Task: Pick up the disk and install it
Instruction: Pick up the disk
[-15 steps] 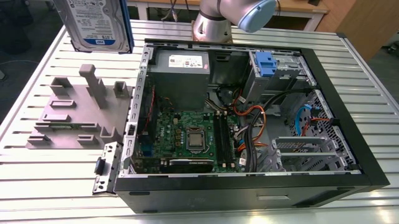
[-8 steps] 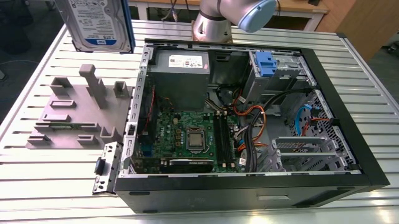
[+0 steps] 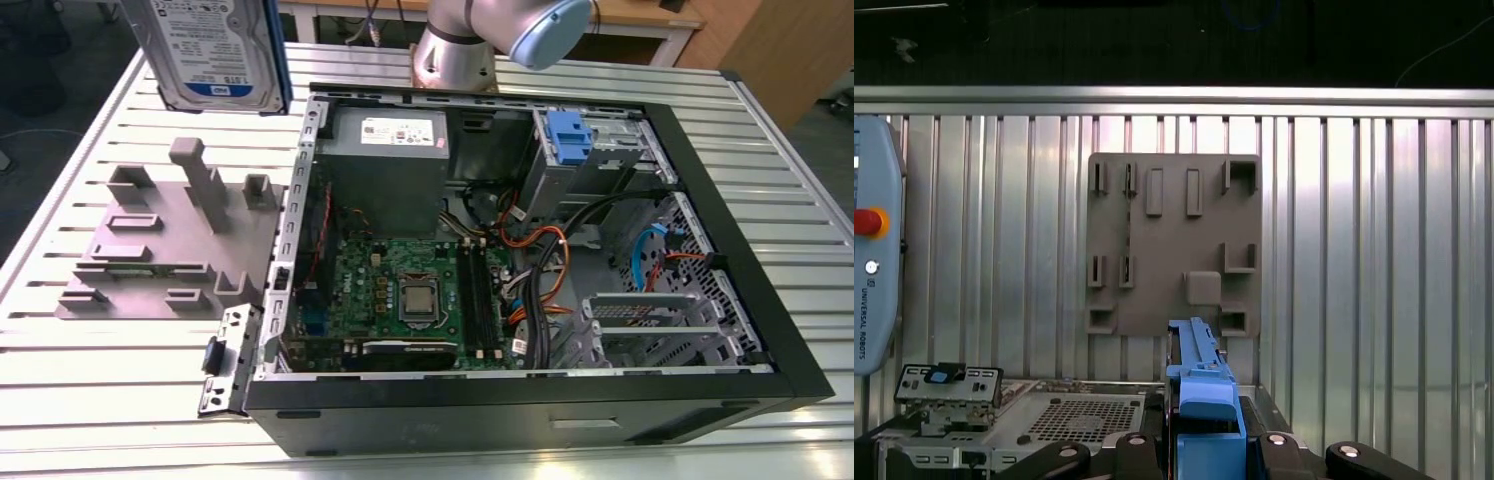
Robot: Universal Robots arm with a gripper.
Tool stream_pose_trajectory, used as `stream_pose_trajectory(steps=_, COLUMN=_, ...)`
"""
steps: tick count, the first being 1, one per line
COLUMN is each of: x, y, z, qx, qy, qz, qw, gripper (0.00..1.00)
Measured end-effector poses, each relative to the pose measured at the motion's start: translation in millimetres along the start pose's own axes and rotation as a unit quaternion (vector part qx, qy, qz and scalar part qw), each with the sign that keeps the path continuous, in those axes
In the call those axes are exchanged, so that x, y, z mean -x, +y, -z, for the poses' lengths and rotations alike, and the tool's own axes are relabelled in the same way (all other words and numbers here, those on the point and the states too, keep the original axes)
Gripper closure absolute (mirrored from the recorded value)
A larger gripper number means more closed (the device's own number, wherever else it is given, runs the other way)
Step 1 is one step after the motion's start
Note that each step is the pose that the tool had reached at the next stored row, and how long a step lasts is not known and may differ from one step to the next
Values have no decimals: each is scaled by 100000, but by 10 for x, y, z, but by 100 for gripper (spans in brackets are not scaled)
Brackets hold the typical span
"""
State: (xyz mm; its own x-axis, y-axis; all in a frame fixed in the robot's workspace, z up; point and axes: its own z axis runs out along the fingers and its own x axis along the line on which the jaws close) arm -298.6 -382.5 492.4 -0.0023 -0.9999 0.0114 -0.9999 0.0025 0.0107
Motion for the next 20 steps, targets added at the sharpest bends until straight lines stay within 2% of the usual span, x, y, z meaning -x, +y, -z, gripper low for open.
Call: stream_pose_trajectory(steps=20, x=0, y=-69, z=1, qx=1, qy=1, qz=1, qw=100000, gripper=64)
